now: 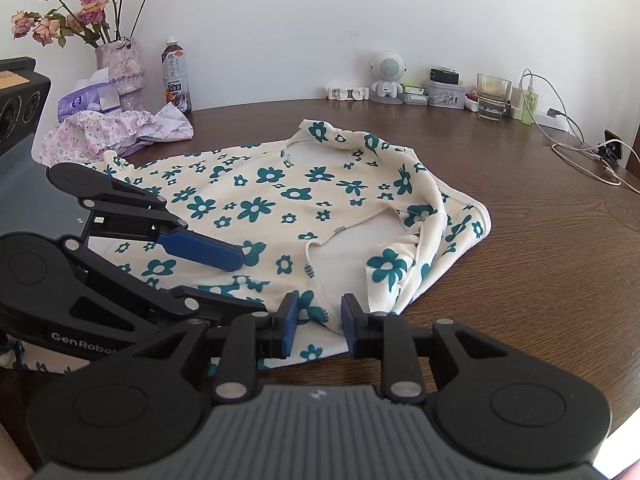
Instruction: Fold clothes
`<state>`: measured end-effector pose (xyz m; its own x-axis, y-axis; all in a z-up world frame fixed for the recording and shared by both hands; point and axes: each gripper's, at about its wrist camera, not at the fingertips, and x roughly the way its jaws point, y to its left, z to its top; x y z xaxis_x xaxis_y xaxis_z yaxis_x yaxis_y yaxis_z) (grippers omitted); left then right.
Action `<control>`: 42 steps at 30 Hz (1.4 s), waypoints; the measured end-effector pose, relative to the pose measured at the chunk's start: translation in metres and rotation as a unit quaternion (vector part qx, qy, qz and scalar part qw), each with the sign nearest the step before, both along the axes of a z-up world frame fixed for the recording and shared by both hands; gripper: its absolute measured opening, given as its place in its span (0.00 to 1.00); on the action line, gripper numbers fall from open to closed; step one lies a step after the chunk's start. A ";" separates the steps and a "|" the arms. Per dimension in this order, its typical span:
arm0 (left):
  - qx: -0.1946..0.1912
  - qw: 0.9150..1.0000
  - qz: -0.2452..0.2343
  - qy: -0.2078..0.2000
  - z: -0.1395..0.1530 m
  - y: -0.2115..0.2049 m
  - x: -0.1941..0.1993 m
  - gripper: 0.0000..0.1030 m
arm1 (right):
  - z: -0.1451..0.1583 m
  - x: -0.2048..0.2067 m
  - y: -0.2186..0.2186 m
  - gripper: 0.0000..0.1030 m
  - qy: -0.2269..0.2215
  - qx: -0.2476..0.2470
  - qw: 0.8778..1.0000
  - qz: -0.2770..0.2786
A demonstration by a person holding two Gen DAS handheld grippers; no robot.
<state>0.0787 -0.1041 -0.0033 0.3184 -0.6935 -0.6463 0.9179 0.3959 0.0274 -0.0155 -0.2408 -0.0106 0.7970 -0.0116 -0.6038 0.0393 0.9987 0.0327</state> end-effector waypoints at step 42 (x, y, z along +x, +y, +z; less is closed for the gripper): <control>-0.001 1.000 -0.006 0.002 -0.002 -0.001 0.002 0.48 | -0.003 -0.005 0.001 0.23 -0.015 -0.020 1.000 0.017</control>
<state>0.0811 -0.1052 -0.0049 0.3074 -0.6988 -0.6459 0.9227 0.3848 0.0228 -0.0203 -0.2400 -0.0133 0.8157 -0.0088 -0.5784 0.0059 1.0000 -0.0068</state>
